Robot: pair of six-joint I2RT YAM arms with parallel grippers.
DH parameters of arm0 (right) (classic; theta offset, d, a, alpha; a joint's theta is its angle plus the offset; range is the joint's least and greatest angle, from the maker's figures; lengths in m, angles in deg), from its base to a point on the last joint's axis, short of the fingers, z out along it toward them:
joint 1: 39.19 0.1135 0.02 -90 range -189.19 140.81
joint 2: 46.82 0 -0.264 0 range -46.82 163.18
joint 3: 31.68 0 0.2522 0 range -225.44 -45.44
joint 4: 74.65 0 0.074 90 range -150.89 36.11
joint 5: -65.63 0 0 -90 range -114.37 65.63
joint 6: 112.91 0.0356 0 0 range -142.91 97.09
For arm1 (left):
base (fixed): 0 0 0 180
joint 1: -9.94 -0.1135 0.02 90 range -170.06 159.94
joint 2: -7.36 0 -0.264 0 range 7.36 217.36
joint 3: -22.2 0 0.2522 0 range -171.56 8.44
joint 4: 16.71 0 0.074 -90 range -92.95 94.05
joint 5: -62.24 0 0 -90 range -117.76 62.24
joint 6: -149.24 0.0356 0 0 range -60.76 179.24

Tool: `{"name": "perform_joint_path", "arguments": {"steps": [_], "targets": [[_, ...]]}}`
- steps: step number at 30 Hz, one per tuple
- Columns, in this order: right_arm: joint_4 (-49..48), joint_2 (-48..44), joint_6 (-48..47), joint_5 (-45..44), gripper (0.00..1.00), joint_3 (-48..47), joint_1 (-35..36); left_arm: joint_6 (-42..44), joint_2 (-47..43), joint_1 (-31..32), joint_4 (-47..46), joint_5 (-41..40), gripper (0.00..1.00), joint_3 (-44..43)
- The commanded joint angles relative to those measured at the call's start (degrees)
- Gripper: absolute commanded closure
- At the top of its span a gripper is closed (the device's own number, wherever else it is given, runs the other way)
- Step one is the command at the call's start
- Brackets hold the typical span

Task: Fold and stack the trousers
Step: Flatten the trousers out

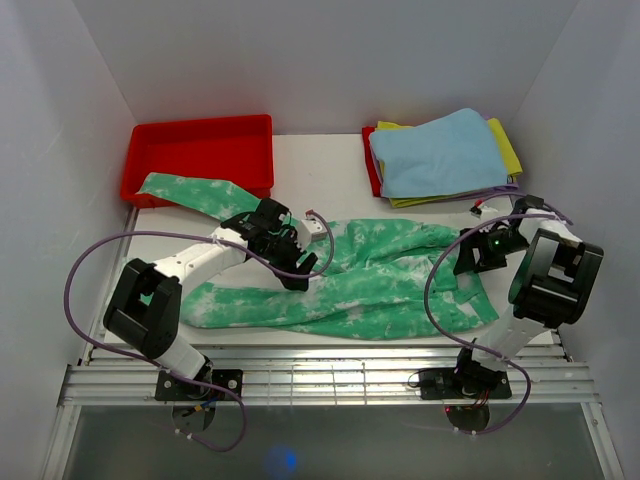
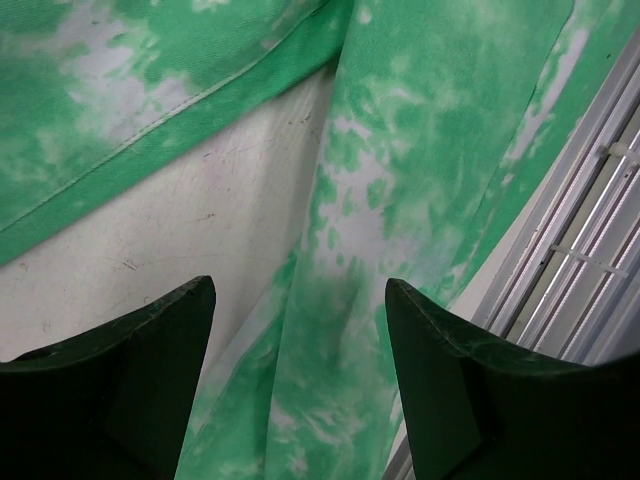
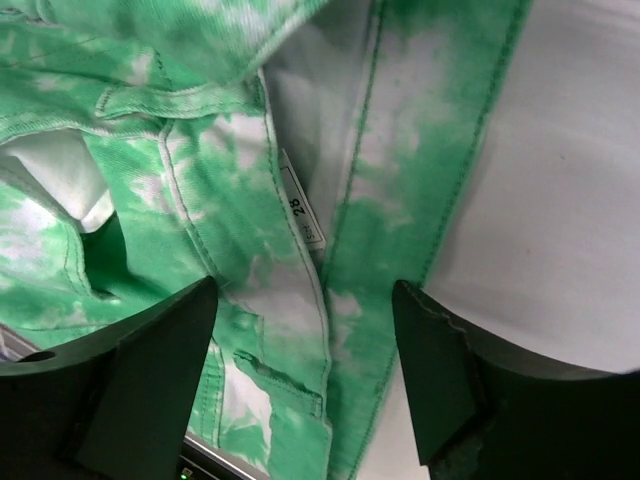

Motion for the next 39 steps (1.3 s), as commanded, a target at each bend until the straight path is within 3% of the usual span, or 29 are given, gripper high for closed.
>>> {"name": "perform_joint_path", "arguments": {"steps": [1, 5, 13, 19, 28, 31, 35, 37, 38, 39], "targets": [[6.54, 3.22, -4.23, 7.42, 0.28, -4.93, -0.25, 0.10, 0.38, 0.03, -1.41, 0.93, 0.20, -3.12], [9.46, 6.30, -5.82, 10.34, 0.43, -6.53, -0.25, -2.97, 5.48, 0.03, -2.37, 2.51, 0.20, -14.16], [9.63, 7.89, -6.96, 13.59, 0.60, -4.78, -0.25, -9.65, 23.40, 1.78, -5.36, 4.54, 0.20, -38.71], [11.21, 5.08, -9.07, 14.21, 0.92, -3.89, -0.25, -13.88, 37.73, 2.57, -8.27, 2.60, 0.20, -51.35], [16.14, -0.81, -12.94, 13.51, 0.92, -4.77, -0.52, -13.17, 46.97, 4.25, -10.64, 2.61, 0.21, -55.87], [17.97, -2.57, -14.87, 12.37, 0.92, -4.60, -0.78, -13.43, 48.20, 4.25, -10.64, 1.03, 0.34, -56.04], [20.26, -4.23, -17.07, 10.70, 0.92, -5.74, -2.53, -13.61, 48.47, 4.07, -10.20, -0.82, 0.62, -55.69], [21.84, -4.76, -18.56, 9.55, 0.92, -6.97, -4.11, -13.96, 48.47, 3.63, -8.98, -1.70, 0.92, -56.57], [22.63, -5.11, -19.17, 9.20, 0.92, -7.49, -4.73, -15.01, 48.03, 2.76, -8.88, -2.40, 1.00, -56.83], [23.51, -5.29, -19.96, 8.85, 0.92, -8.28, -6.04, -15.54, 47.68, 2.06, -8.79, -3.36, 1.00, -56.92]]}}
